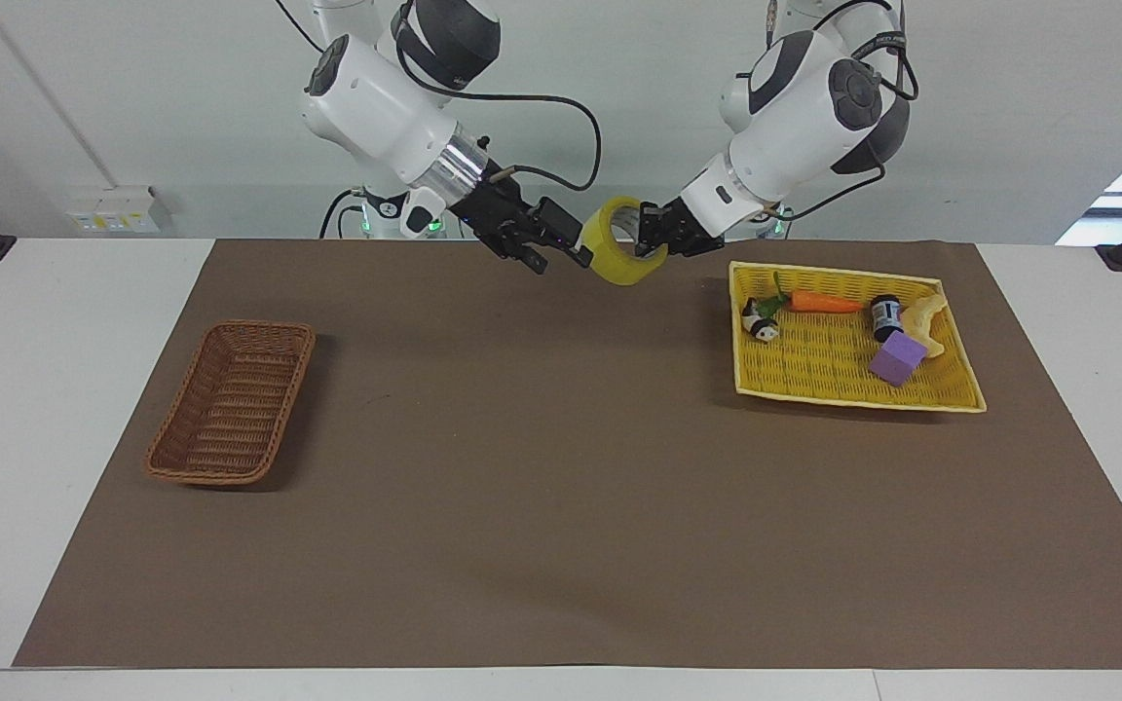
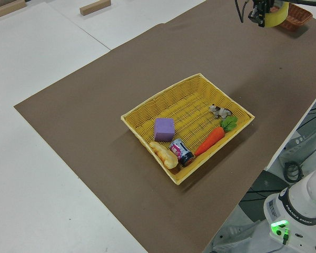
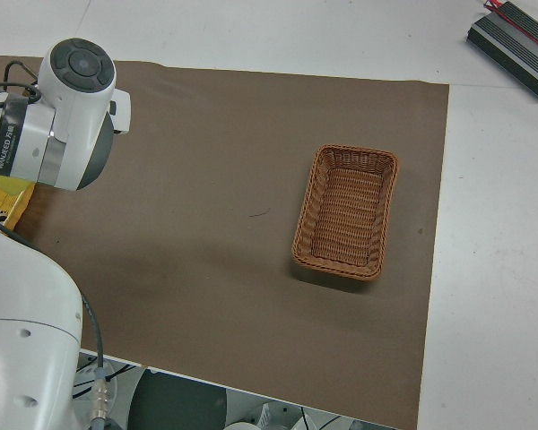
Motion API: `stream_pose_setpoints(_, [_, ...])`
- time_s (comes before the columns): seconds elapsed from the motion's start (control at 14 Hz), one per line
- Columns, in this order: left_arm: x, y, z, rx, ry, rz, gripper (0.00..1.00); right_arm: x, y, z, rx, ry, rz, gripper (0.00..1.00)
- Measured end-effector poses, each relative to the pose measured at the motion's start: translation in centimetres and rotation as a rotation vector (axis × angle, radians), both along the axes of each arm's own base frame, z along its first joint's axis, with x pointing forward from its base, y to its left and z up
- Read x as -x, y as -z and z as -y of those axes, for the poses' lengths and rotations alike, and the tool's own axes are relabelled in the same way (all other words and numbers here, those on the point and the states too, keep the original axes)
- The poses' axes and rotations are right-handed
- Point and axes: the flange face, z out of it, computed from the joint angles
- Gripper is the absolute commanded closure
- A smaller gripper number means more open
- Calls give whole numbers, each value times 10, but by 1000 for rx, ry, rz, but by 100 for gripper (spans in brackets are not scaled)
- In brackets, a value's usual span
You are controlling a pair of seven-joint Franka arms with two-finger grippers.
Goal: Move tape to another basket
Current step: 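Carry the tape toward center with the left gripper while the right gripper approaches, then grasp the tape rim with the right gripper beside the left gripper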
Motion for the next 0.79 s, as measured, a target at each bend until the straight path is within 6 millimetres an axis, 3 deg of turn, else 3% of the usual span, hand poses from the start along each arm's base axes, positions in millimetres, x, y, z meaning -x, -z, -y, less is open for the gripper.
stream_pose_setpoints(0.43, [-4, 1, -6, 0, -15, 1, 100, -3, 5, 20, -31, -90, 21, 0])
stream_pose_setpoints(0.79, [-4, 1, -6, 0, -16, 1, 100, 9, 14, 2, -49, -141, 17, 0])
